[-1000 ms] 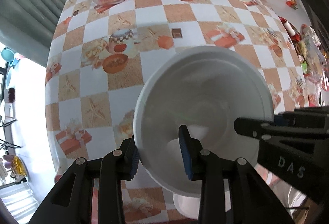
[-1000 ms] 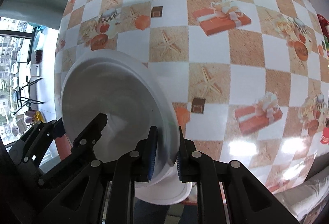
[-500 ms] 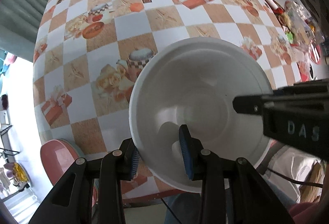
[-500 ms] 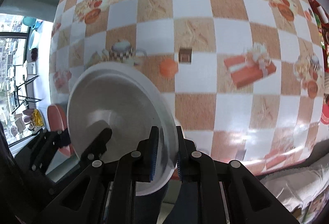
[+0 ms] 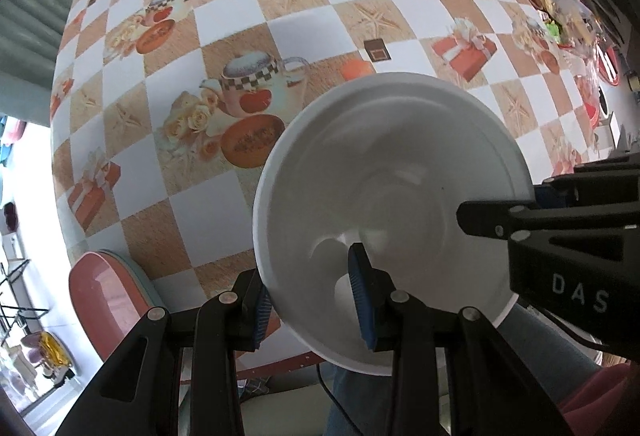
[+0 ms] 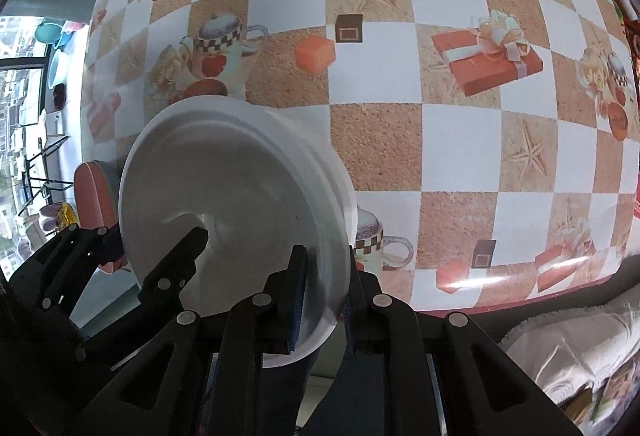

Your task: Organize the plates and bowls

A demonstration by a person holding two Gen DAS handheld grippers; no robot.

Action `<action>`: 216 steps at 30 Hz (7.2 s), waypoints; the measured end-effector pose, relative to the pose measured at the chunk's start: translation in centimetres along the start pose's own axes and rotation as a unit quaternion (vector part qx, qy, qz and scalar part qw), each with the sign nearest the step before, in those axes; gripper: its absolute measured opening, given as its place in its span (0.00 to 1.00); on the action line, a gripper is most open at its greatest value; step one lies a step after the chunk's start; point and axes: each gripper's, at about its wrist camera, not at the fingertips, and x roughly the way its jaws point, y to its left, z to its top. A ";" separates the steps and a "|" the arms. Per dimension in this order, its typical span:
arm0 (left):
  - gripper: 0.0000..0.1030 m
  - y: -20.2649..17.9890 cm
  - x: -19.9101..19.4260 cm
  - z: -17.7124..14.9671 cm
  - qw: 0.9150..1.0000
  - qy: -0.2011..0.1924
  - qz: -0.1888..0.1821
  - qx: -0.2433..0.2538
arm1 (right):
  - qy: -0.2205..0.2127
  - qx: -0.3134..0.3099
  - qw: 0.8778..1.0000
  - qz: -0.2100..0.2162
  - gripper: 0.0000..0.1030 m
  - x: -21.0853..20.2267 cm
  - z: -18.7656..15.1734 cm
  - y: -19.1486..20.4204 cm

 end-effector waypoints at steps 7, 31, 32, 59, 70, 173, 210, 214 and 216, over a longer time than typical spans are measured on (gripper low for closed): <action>0.40 0.1 0.4 -0.4 1.000 0.004 0.000 -0.002 | -0.001 0.006 1.000 0.011 0.17 1.3 -0.1 0.5; 1.00 3.8 -1.1 -0.4 0.998 -0.012 -0.012 -0.058 | -0.049 0.037 0.998 -0.010 0.99 -1.8 -1.3 -2.3; 1.00 3.9 -1.1 -0.4 0.998 -0.012 -0.014 -0.062 | -0.048 0.039 0.998 -0.011 0.99 -1.8 -1.4 -2.4; 1.00 3.7 -0.8 0.0 0.999 0.005 -0.004 -0.054 | -0.037 0.064 0.997 -0.014 0.99 -1.1 -2.1 -2.8; 1.00 3.7 -0.7 0.5 0.998 0.007 -0.003 -0.054 | -0.027 0.058 0.998 -0.017 0.99 -0.8 -1.8 -2.4; 1.00 7.6 10.2 1.0 0.994 0.047 -0.029 -0.097 | 0.031 0.099 0.994 -0.018 1.00 7.3 1.9 -3.9; 0.33 5.8 9.6 0.4 0.993 0.040 -0.075 -0.085 | 0.041 0.048 0.998 0.028 0.21 7.4 2.6 1.7; 0.33 7.8 9.8 -1.2 0.990 0.038 -0.073 -0.111 | 0.044 0.021 0.999 0.021 0.21 7.2 3.1 3.3; 0.34 8.8 9.8 -1.7 0.989 0.037 -0.072 -0.126 | 0.045 0.007 0.999 0.017 0.21 7.4 3.4 4.7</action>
